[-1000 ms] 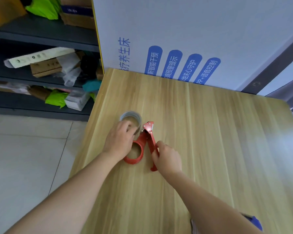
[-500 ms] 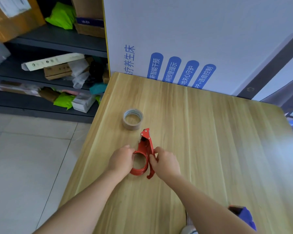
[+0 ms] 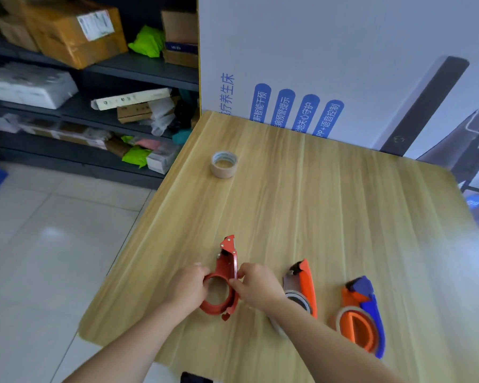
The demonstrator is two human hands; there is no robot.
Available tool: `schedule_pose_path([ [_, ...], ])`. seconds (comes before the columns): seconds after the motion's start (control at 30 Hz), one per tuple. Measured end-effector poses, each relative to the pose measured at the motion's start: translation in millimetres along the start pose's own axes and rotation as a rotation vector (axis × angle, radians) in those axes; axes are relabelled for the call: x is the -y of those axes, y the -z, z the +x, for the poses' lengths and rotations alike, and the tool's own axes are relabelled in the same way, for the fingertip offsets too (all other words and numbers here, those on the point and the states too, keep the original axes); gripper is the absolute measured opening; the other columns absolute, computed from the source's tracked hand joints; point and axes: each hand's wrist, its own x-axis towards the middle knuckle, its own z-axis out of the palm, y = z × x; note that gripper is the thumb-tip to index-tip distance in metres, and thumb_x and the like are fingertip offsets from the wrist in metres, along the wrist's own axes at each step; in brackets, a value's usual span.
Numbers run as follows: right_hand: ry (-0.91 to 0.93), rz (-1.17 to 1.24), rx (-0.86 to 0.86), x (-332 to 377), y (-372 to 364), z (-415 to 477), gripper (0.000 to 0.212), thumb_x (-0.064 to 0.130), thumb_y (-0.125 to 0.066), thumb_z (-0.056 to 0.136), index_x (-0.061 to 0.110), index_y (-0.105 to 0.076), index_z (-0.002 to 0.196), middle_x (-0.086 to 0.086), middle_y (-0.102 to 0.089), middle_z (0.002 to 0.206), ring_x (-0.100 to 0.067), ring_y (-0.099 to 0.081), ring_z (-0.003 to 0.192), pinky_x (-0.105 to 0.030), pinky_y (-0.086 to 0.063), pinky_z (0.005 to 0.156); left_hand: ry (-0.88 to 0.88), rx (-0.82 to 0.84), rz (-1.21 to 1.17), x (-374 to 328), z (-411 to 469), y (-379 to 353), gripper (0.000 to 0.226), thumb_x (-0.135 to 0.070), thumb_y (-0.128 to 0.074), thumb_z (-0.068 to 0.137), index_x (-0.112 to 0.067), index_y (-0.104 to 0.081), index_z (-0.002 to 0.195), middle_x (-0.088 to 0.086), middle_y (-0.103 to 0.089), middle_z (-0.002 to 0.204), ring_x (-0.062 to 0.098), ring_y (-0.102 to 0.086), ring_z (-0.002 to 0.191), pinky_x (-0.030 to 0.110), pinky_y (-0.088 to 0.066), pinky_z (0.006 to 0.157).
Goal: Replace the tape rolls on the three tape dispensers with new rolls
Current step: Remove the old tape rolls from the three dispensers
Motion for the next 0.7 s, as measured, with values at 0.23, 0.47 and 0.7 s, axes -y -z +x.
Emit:
schedule_pose_path([
  [0.23,-0.02,-0.045,0.074,5,-21,-31,0.033,0.038,-0.055,0.094,0.012,-0.061,0.112,-0.011,-0.068,0.104,-0.031,-0.062,0.102,-0.031,-0.041,0.071,0.012,0.131,0.136,6,-26,-9,0.018,-0.01,-0.049,0.085,-0.016,-0.065,0.091,0.004,-0.065,0.099,0.028,-0.063,0.092,0.034,-0.043,0.067],
  [0.47,-0.062,-0.21,-0.033,-13,14,-33,0.037,0.043,-0.047,0.096,0.017,-0.059,0.118,-0.007,-0.07,0.108,-0.028,-0.063,0.104,-0.033,-0.047,0.076,-0.053,-0.05,0.196,-27,-8,25,0.021,-0.014,-0.045,0.09,-0.021,-0.065,0.093,-0.006,-0.059,0.1,0.021,-0.059,0.089,0.031,-0.043,0.062],
  [0.7,-0.267,-0.293,-0.252,-60,50,-52,0.029,0.031,-0.045,0.096,0.014,-0.054,0.117,-0.006,-0.06,0.109,-0.027,-0.06,0.098,-0.035,-0.048,0.065,-0.409,0.033,0.279,-95,7,12,0.025,-0.016,-0.047,0.094,-0.014,-0.064,0.111,0.002,-0.058,0.108,0.021,-0.052,0.109,0.036,-0.049,0.085],
])
